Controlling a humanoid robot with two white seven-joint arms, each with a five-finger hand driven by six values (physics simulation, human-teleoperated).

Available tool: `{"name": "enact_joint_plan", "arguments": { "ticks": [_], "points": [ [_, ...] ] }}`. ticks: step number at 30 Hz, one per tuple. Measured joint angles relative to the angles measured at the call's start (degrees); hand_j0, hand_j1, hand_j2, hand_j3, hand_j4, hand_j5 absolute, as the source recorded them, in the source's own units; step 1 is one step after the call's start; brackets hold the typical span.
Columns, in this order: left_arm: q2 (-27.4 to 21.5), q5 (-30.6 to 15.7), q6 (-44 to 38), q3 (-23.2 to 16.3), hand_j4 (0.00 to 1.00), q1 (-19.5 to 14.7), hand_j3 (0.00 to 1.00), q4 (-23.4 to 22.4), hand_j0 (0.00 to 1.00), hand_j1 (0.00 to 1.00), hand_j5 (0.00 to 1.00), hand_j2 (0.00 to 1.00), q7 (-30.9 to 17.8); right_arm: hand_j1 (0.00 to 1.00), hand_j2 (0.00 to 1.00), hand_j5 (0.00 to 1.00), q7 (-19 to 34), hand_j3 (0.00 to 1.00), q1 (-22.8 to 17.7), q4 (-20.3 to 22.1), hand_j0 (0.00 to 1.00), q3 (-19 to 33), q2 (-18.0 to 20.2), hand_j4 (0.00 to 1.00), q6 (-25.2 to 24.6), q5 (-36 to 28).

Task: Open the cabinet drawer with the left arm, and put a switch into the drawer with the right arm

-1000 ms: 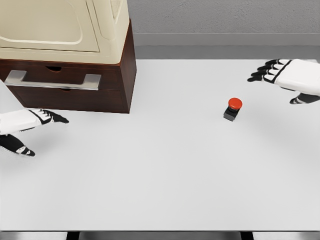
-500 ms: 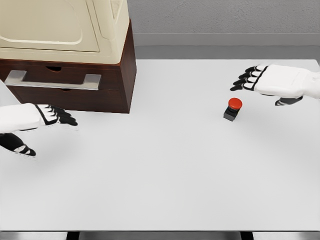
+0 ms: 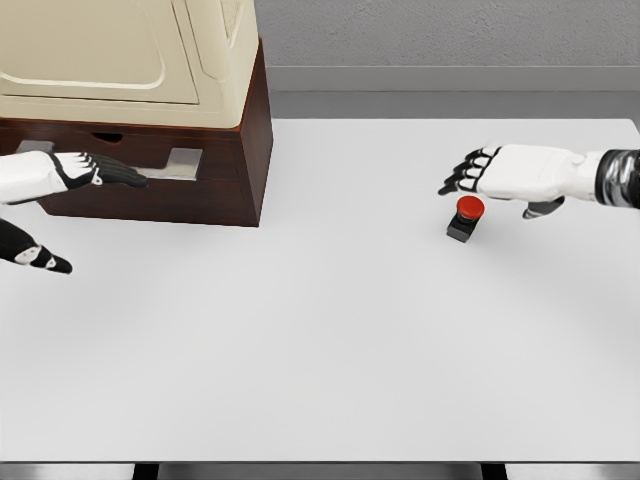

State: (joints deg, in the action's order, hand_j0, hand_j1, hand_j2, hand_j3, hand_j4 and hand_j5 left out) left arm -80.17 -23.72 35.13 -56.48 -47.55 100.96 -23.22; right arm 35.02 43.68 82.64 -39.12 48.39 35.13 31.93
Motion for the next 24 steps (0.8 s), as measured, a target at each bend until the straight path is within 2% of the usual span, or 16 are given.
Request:
{"name": "enact_joint_plan", "arguments": {
  "ticks": [5, 11, 15, 24],
  "points": [
    [0.93, -3.87, -0.16, -3.25, 1.0, -0.35, 1.0, 0.11, 1.0, 1.0, 1.0, 1.0, 5.4, 1.0, 1.0, 1.0, 0.0, 1.0, 1.23, -2.47, 1.0, -1.49, -1.77, 1.0, -0.01, 0.58],
    [3.44, -4.63, -9.65, -5.44, 1.0, -1.57, 1.0, 0.13, 1.0, 1.0, 1.0, 1.0, 6.5, 1.0, 1.0, 1.0, 0.0, 1.0, 1.23, -3.89, 1.0, -2.85, -2.42, 1.0, 0.0, 0.9],
    [3.77, -3.68, -15.04, -5.79, 1.0, -1.67, 1.0, 0.11, 1.0, 1.0, 1.0, 1.0, 6.6, 1.0, 1.0, 1.0, 0.0, 1.0, 1.58, -4.13, 1.0, -3.11, -2.61, 1.0, 0.0, 1.37],
    [3.54, 0.34, -21.48, -5.95, 1.0, -1.84, 1.0, 0.1, 1.0, 1.0, 1.0, 1.0, 7.0, 1.0, 1.0, 1.0, 0.0, 1.0, 1.67, -4.8, 1.0, -3.82, -2.85, 1.0, 0.0, 1.56]
  ]
}}
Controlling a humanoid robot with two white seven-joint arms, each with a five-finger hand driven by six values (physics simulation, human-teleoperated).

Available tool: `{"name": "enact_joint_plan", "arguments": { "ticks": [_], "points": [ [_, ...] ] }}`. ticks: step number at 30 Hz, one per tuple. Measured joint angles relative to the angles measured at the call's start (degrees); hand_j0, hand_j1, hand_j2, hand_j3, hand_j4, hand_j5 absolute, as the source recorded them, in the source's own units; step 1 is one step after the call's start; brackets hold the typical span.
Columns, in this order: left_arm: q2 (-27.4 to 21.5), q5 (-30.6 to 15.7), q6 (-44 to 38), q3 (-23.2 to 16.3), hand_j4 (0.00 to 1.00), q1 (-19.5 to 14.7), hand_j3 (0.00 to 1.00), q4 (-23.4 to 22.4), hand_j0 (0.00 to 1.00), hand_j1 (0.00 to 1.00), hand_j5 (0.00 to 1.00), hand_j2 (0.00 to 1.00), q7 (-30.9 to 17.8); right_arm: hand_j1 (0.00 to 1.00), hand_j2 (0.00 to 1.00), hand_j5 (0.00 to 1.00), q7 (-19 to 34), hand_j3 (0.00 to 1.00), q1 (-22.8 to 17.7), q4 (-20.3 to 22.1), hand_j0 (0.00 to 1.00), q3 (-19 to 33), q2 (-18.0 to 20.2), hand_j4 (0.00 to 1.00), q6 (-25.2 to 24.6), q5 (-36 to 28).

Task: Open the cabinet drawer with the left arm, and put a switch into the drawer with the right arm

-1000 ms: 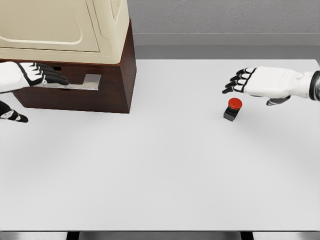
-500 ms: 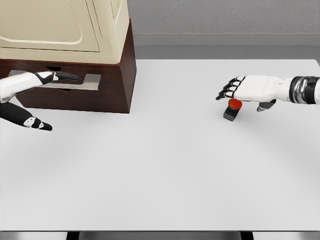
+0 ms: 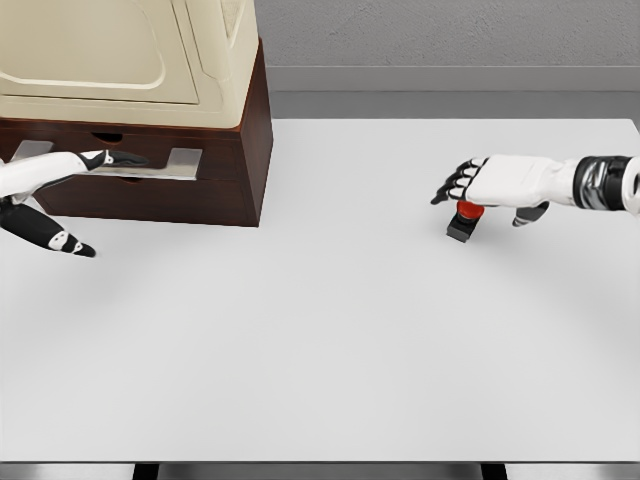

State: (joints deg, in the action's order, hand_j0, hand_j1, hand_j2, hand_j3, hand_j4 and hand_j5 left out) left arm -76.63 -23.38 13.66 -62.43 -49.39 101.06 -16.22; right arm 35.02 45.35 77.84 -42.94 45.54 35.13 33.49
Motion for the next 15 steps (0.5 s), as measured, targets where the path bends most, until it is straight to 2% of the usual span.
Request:
{"name": "enact_joint_plan", "arguments": {
  "ticks": [15],
  "points": [
    [0.47, 0.36, -4.29, 0.66, 1.0, -0.34, 1.0, 0.53, 1.0, 1.0, 1.0, 1.0, 0.68, 1.0, 1.0, 1.0, 0.0, 1.0, 0.79, -1.02, 1.0, -0.99, -1.24, 1.0, 0.0, 0.69]
  ]
}}
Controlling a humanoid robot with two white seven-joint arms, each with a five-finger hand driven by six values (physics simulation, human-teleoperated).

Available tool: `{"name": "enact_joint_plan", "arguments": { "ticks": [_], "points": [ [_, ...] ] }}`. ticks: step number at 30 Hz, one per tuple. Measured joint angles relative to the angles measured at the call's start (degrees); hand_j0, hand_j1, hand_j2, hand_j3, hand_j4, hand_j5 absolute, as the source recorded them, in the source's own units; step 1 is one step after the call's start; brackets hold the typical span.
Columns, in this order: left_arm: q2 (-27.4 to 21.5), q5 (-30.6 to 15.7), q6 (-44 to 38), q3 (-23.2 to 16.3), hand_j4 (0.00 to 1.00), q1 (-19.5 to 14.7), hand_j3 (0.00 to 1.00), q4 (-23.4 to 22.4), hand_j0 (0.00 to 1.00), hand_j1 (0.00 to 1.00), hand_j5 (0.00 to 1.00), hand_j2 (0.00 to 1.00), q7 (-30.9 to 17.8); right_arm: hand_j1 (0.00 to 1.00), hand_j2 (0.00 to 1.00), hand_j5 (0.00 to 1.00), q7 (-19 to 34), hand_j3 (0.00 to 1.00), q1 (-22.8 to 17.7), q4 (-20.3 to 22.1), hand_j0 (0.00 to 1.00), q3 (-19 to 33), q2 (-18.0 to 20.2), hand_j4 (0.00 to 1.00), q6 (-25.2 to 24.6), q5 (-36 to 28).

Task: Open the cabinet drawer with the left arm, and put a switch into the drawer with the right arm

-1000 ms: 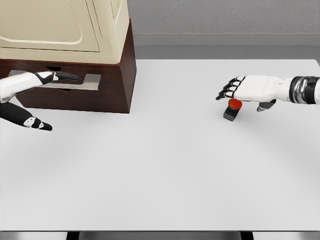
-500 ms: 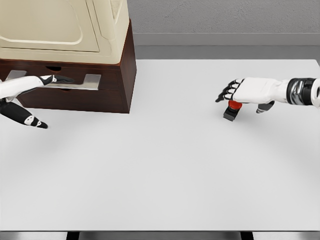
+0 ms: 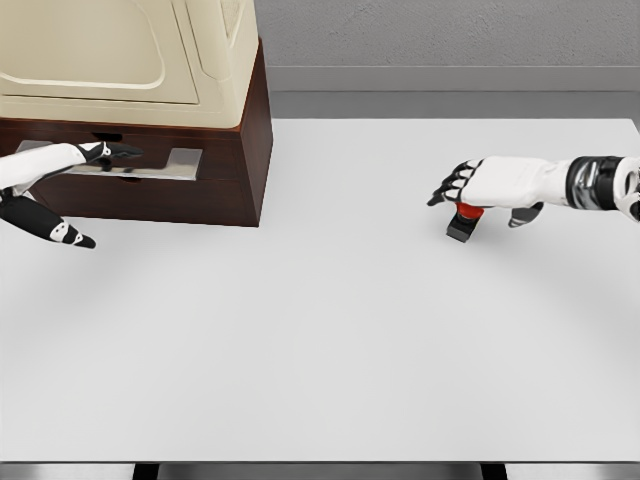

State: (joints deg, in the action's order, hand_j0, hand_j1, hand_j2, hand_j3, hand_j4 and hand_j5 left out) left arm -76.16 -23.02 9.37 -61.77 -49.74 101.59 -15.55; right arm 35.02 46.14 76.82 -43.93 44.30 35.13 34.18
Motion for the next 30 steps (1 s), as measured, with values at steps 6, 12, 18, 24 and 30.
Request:
{"name": "enact_joint_plan", "arguments": {
  "ticks": [6, 12, 18, 24, 30],
  "points": [
    [-0.67, 3.38, -0.07, -0.54, 1.0, -0.27, 1.0, -0.53, 1.0, 1.0, 1.0, 1.0, -0.32, 1.0, 1.0, 1.0, 0.0, 1.0, 0.62, -0.33, 1.0, -0.97, -0.83, 1.0, 0.0, 0.47],
    [-0.92, 4.91, -0.11, -0.71, 1.0, -0.27, 1.0, -0.78, 1.0, 1.0, 1.0, 1.0, -0.37, 1.0, 1.0, 1.0, 0.0, 1.0, 0.79, -0.78, 1.0, -1.81, -1.07, 1.0, 0.0, 0.55],
    [-1.05, 5.08, 0.17, -0.76, 1.0, -0.2, 1.0, -0.74, 1.0, 1.0, 1.0, 1.0, -0.58, 1.0, 1.0, 1.0, 0.0, 1.0, 1.14, -2.06, 1.0, -1.97, -1.16, 1.0, 0.0, 0.56],
    [-2.05, 4.77, 2.29, -0.84, 1.0, 0.34, 1.0, -0.66, 1.0, 1.0, 1.0, 1.0, -2.18, 1.0, 1.0, 1.0, 0.0, 1.0, 1.23, -2.34, 1.0, -1.99, -1.28, 1.0, 0.0, 0.58],
    [-2.82, 4.36, 3.78, -1.6, 1.0, 0.44, 1.0, -0.62, 1.0, 1.0, 1.0, 1.0, -2.95, 1.0, 1.0, 1.0, 0.0, 1.0, 1.41, -2.37, 1.0, -1.99, -1.36, 1.0, 0.0, 0.57]
  ]
}}
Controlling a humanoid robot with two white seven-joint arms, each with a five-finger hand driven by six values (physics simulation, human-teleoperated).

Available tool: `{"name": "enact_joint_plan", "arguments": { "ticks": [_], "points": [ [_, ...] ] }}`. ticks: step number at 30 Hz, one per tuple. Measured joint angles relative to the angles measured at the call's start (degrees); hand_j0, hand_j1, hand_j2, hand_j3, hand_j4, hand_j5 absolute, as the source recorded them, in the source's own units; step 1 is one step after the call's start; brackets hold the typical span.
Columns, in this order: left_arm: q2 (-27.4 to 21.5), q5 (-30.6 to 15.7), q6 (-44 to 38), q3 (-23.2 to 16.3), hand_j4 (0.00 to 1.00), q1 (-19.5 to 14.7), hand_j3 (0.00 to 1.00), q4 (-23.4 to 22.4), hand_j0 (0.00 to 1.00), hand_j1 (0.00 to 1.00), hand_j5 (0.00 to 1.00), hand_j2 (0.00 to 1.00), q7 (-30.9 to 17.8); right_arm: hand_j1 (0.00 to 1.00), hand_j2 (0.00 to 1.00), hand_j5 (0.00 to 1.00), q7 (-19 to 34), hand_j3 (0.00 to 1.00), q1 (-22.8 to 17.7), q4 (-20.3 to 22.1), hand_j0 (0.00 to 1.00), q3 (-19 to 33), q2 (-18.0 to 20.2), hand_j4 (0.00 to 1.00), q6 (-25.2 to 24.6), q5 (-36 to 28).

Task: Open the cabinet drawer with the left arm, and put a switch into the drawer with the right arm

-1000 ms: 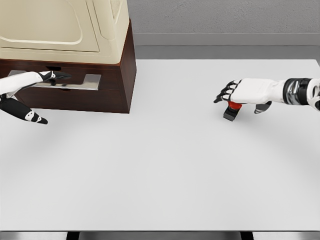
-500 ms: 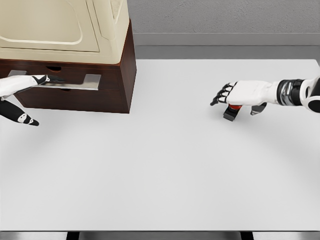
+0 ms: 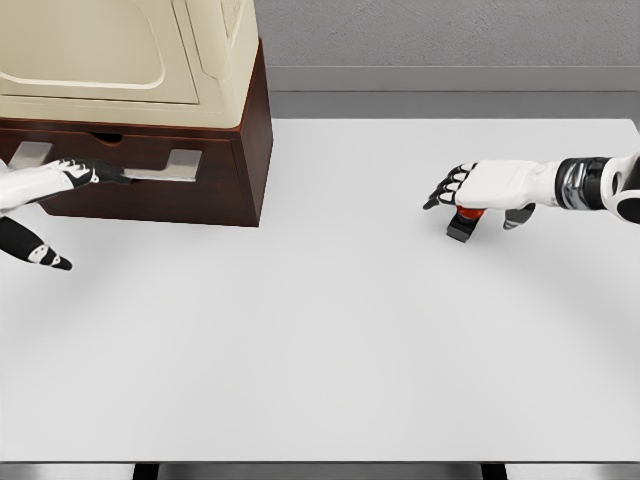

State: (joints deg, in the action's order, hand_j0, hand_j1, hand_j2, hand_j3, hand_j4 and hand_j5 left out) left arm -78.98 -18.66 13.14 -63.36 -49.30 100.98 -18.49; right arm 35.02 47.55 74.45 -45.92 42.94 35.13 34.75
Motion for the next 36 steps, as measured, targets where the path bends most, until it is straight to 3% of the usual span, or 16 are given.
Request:
{"name": "enact_joint_plan", "arguments": {
  "ticks": [36],
  "points": [
    [-6.18, -2.15, 11.08, -3.25, 1.0, 0.25, 1.0, 0.4, 1.0, 1.0, 1.0, 1.0, -2.91, 1.0, 1.0, 1.0, 0.0, 1.0, 0.35, -0.01, 1.0, -0.09, 0.23, 1.0, 0.0, 0.05]
  ]
}}
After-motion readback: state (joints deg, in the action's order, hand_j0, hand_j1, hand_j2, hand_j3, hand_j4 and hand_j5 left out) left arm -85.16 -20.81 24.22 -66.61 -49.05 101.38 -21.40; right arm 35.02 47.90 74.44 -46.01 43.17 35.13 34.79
